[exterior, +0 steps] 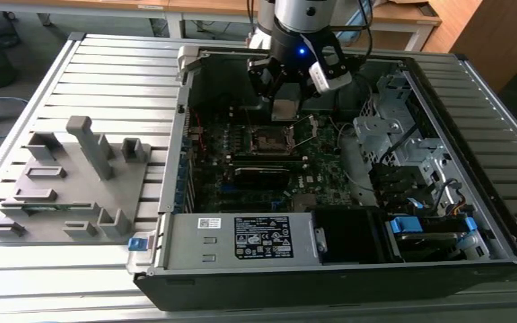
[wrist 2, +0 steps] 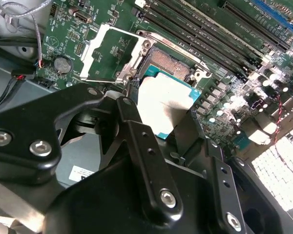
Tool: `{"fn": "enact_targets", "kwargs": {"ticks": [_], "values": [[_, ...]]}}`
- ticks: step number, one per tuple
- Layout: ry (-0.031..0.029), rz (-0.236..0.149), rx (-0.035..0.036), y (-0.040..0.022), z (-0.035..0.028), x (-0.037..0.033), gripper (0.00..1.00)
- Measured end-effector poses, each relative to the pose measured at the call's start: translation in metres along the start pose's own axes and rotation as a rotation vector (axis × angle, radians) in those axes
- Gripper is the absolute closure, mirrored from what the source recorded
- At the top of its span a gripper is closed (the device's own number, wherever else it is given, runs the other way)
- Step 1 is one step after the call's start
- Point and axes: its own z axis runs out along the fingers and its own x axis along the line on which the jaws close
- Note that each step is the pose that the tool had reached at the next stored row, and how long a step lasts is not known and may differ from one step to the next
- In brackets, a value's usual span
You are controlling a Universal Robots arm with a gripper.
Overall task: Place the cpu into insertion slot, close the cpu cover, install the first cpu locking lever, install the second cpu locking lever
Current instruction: 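Place the cpu into insertion slot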
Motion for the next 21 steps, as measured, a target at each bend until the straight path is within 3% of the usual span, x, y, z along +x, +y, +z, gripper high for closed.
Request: {"fn": "enact_targets", "kwargs": {"ticks": [3,8,13,18,21], "values": [[-0.0003,0.0,-0.0004,0.0,0.001,0.0,0.46],[-0.0001,0.0,-0.0001,-0.0008,0.0094,0.0003,0.46],[-0.0001,0.0,0.0004,0.0016,0.0119,0.0013,0.46],[-0.0002,0.001,0.0006,0.0039,0.0206,0.0018,0.46],[-0.0037,0.04,0.0015,0.0035,0.0246,0.002,0.46]]}}
